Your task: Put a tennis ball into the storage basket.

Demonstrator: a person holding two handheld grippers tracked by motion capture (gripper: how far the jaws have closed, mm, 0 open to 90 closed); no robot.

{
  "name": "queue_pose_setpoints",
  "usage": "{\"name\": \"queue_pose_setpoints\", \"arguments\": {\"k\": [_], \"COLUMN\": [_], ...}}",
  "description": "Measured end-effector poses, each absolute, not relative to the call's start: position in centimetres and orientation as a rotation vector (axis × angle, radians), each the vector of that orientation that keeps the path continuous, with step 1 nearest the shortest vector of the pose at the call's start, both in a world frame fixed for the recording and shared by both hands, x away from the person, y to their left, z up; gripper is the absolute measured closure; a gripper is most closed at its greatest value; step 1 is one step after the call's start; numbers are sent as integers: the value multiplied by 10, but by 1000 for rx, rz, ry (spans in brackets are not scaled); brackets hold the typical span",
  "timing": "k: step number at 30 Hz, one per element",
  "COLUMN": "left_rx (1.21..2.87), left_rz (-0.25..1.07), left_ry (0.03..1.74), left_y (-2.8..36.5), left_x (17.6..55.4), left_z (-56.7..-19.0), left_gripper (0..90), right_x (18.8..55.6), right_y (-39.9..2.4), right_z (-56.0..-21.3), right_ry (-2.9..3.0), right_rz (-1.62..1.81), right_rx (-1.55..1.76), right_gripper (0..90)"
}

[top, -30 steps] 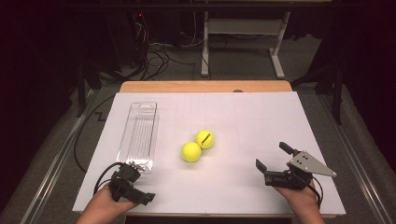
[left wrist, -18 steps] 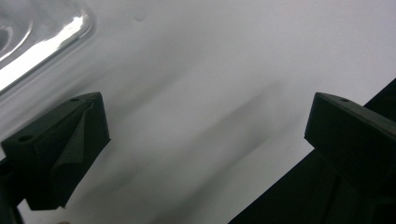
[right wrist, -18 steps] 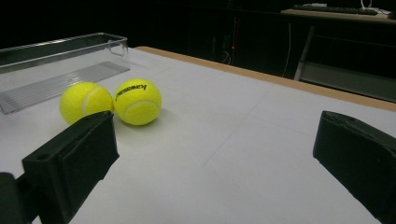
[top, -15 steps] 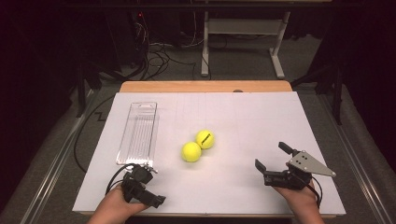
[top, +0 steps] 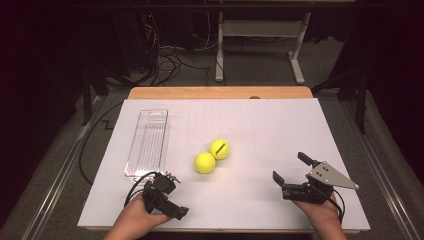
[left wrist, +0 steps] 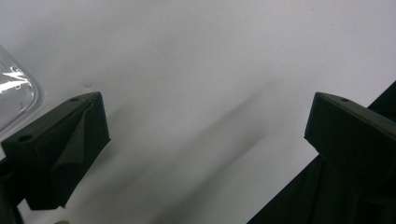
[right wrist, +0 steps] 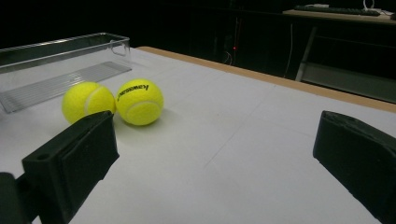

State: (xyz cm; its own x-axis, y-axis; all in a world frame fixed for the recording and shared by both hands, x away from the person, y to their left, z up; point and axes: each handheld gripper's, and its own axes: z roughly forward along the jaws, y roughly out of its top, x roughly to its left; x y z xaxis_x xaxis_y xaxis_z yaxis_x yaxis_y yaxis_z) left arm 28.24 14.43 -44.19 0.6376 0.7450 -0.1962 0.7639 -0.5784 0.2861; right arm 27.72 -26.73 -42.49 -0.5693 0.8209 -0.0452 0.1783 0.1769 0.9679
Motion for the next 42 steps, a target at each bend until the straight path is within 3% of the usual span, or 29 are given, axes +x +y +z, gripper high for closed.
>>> {"name": "queue_pose_setpoints", "arguments": {"k": [42], "left_rx": [2532], "left_rz": [-120], "left_ry": [1170], "left_y": [93], "left_x": [326], "left_z": [-421], "left_gripper": [8], "right_x": [276], "right_y": [-272], "right_z": [-423], "right_ry": [1849], "right_rz": [1446], "right_rx": [948], "right_gripper": [4]}}
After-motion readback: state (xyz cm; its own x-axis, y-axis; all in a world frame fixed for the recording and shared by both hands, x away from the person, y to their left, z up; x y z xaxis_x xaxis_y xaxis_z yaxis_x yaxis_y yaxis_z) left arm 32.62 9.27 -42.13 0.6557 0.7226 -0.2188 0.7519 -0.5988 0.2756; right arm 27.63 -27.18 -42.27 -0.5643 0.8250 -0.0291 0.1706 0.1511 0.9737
